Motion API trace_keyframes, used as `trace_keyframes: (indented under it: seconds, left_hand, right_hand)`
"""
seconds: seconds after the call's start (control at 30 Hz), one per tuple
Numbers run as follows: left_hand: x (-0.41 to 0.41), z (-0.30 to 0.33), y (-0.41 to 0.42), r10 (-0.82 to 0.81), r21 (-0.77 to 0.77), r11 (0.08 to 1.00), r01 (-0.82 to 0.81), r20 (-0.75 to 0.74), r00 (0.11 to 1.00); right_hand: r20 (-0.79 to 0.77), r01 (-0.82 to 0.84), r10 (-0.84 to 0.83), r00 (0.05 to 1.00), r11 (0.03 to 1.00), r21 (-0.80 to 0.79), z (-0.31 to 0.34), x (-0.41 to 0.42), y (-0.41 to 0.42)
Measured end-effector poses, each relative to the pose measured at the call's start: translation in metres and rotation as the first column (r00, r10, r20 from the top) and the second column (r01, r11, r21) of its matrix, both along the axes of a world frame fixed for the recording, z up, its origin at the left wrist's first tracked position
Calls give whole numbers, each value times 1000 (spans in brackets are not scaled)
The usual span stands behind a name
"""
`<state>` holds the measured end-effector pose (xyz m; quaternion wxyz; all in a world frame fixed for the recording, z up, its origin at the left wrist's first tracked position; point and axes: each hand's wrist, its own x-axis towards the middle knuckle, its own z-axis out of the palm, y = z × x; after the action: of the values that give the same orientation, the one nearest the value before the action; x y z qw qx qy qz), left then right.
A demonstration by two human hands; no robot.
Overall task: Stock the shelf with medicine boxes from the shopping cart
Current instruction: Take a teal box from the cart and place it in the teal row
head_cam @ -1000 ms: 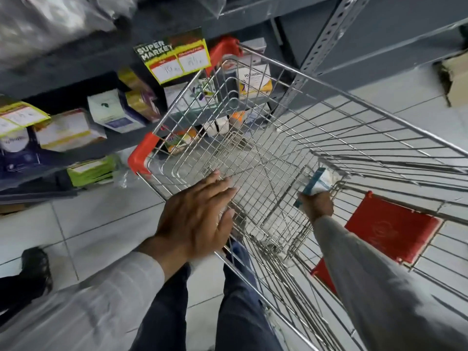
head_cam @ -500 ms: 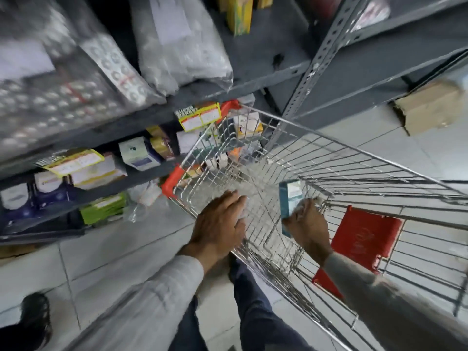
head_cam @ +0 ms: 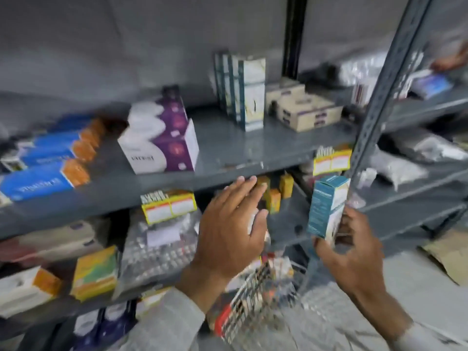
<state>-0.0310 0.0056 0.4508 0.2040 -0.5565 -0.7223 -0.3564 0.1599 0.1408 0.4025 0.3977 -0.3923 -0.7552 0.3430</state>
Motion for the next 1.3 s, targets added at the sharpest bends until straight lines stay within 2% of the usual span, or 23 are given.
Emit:
trace_keyframes:
  seconds: [0.1, 0.23, 0.3, 0.43, 0.6, 0.8, 0.9, 1.03, 1.2, 1.3]
  left_hand:
    - [-31, 41, 16, 110, -33, 993, -111, -48, 993]
    - [-60, 55, 42, 243, -345, 903, -255, -80, 967]
    - [-66, 49, 49, 284, -440, 846, -301, -106, 953]
    - [-66, 41, 51, 348, -445, 812, -377, -150, 925]
    - [-68, 38, 51, 350, -447, 808, -384, -160, 923]
    - [-69, 37, 51, 333, -438, 819, -369, -159, 929]
    - [-69, 36, 51, 333, -425, 826, -371, -163, 929]
    - [-69, 35, 52, 329, -412, 834, -366, -162, 931]
    - [-70, 33, 52, 327, -397, 842, -366, -164, 931]
    - [-69, 34, 52, 328, -400, 842, -363, -156, 932]
  right_hand:
    - [-108, -44, 55, 993, 994, 103, 57, -31, 18]
    - [-135, -96, 122, 983, 979, 182, 119, -81, 39]
    - [-103, -128, 147, 984, 976, 177, 136, -110, 50]
    - [-32, -158, 166, 986, 973, 168, 143, -159, 70]
    - [-26, -140, 146, 989, 976, 164, 133, -190, 79]
    - [-7, -94, 98, 995, 971, 220, 118, -189, 71]
    - [-54, -110, 123, 991, 974, 197, 106, -178, 64]
    - [-101, -38, 58, 993, 982, 187, 96, -166, 54]
    - [-14, -80, 83, 996, 981, 178, 107, -182, 59]
    - [41, -47, 40, 998, 981, 191, 111, -190, 65]
